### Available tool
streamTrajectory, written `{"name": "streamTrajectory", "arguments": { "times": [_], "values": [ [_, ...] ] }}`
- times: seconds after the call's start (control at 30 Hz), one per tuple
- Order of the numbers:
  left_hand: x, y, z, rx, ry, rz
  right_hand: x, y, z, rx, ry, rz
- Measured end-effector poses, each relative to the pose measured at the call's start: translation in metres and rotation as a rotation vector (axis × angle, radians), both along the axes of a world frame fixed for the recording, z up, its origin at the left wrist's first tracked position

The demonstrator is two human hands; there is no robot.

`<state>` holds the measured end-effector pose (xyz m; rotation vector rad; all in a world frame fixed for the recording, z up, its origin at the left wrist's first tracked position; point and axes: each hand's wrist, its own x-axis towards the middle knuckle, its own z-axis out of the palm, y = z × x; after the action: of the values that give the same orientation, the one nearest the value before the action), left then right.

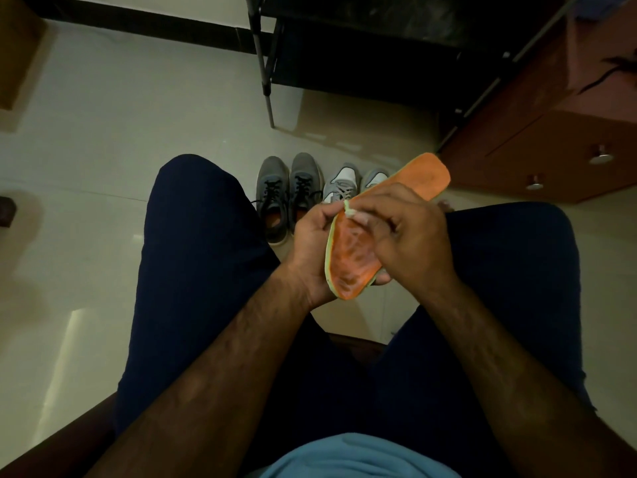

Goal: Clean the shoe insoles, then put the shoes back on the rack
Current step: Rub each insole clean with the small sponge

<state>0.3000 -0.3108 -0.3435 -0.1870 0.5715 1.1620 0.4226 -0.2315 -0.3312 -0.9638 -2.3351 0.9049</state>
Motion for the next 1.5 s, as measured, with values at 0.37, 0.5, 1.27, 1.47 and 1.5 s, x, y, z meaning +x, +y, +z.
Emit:
{"name": "streamTrajectory", "arguments": {
  "times": [0.37,0.5,1.27,1.47,1.5],
  "values": [
    [0.005,0.002,-0.002,-0.075,0.092,0.003,-0.001,0.011,-0.002,-0.052,-0.007,-0.126],
    [0.006,0.003,-0.004,-0.081,0.074,0.019,-0.005,0.003,-0.002,-0.041,-0.034,-0.097],
    [0.004,0.004,-0.013,-0.066,0.147,0.014,0.003,0.015,-0.008,-0.048,-0.058,-0.217],
    [0.004,0.004,-0.010,-0.061,0.122,0.037,0.003,0.006,-0.007,-0.088,-0.006,-0.081],
    [0.005,0.005,-0.008,-0.066,0.146,0.015,0.005,0.012,-0.008,-0.093,-0.010,-0.161]
  ]
}}
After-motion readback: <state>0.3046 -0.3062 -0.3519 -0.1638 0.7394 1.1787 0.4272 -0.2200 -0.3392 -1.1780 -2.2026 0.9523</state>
